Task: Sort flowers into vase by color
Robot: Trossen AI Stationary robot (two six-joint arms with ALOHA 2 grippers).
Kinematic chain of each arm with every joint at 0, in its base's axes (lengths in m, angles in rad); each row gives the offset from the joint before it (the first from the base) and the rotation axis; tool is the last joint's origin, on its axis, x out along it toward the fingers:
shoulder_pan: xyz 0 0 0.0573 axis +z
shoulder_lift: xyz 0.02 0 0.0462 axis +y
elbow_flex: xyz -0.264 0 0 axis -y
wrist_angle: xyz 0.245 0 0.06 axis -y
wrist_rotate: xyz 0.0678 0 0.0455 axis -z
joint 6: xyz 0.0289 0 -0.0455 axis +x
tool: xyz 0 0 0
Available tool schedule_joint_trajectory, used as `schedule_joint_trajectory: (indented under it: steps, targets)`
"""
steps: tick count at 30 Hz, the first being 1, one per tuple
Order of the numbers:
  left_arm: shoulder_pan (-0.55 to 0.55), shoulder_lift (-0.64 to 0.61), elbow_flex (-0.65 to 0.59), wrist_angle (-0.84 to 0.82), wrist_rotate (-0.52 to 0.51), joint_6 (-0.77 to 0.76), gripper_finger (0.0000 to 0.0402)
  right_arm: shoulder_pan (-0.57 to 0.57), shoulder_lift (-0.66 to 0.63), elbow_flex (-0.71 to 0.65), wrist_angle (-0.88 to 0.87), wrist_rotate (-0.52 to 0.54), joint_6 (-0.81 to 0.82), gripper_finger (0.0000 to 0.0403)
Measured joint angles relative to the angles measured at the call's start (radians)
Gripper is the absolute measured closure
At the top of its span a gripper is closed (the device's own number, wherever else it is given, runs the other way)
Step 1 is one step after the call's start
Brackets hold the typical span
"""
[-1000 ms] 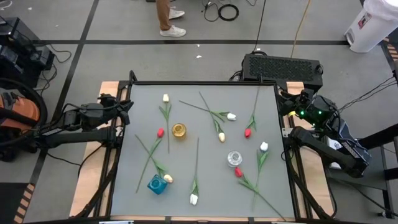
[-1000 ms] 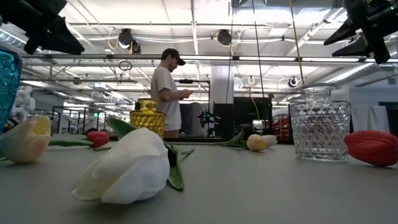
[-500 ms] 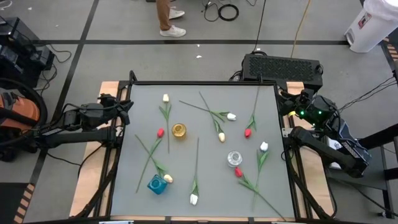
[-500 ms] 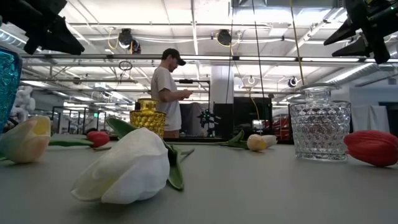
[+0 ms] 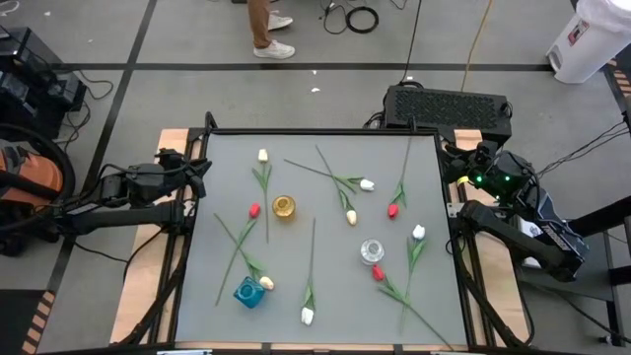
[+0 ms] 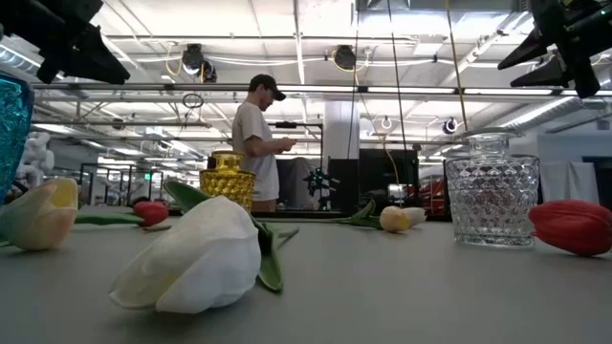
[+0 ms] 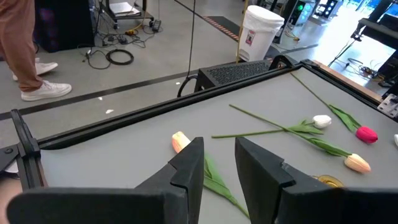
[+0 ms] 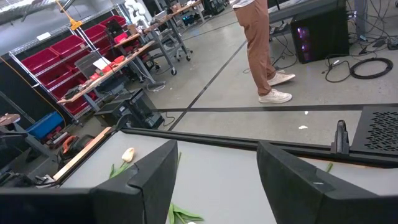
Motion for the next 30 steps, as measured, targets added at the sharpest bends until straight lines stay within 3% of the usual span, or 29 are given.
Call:
schedule_joint_trajectory:
  steps: [21,30]
  targets:
    - [0.000,0.000,0.000,0.000,0.000,0.000,0.0304,0.000,0.000,0.000,0.001,0.000,0.002,0.0190]
    - [0.000,0.000,0.000,0.000,0.000,0.000,0.0304,0.000,0.000,0.000,0.014,-0.001,0.290,0.0190]
